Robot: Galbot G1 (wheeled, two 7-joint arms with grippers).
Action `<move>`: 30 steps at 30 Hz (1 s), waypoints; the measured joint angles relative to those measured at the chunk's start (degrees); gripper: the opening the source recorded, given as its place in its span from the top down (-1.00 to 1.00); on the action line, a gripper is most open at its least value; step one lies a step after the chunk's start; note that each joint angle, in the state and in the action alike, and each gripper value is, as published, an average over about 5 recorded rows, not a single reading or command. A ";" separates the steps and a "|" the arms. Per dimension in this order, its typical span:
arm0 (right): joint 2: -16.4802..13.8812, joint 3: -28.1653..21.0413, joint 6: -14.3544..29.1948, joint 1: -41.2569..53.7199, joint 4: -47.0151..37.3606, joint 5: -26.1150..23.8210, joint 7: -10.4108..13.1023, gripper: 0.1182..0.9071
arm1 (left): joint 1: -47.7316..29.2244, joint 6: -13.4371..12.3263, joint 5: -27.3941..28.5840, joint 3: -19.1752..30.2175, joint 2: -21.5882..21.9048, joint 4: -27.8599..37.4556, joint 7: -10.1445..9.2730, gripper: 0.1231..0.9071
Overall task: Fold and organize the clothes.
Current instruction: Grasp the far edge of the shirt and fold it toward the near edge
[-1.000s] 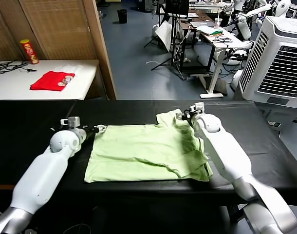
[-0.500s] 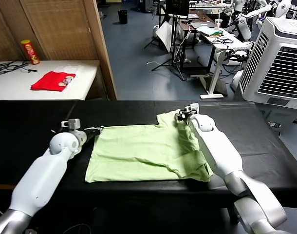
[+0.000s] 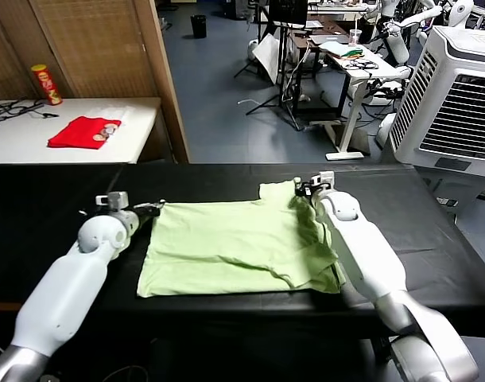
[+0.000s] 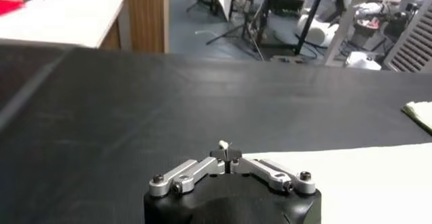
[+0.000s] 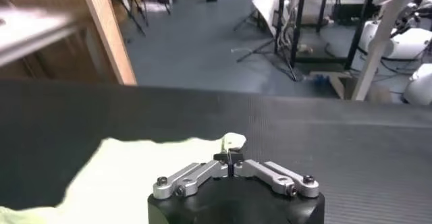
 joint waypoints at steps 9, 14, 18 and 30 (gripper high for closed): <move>-7.06 4.24 -6.82 -12.25 20.86 4.08 4.91 0.99 | 9.78 0.35 -0.85 -5.33 4.24 -12.93 -0.18 0.99; -10.20 6.87 -9.65 -19.10 29.33 4.82 5.85 0.99 | 16.02 0.46 -0.01 -8.19 5.78 -18.93 -0.99 0.99; -12.13 8.90 -11.26 -24.20 34.86 5.50 6.10 0.99 | 20.11 0.42 0.73 -10.35 6.24 -22.24 -1.36 0.99; -13.69 12.87 -13.71 -35.59 44.42 4.91 7.77 0.99 | 31.67 -0.14 3.48 -16.84 5.78 -29.82 -1.37 0.99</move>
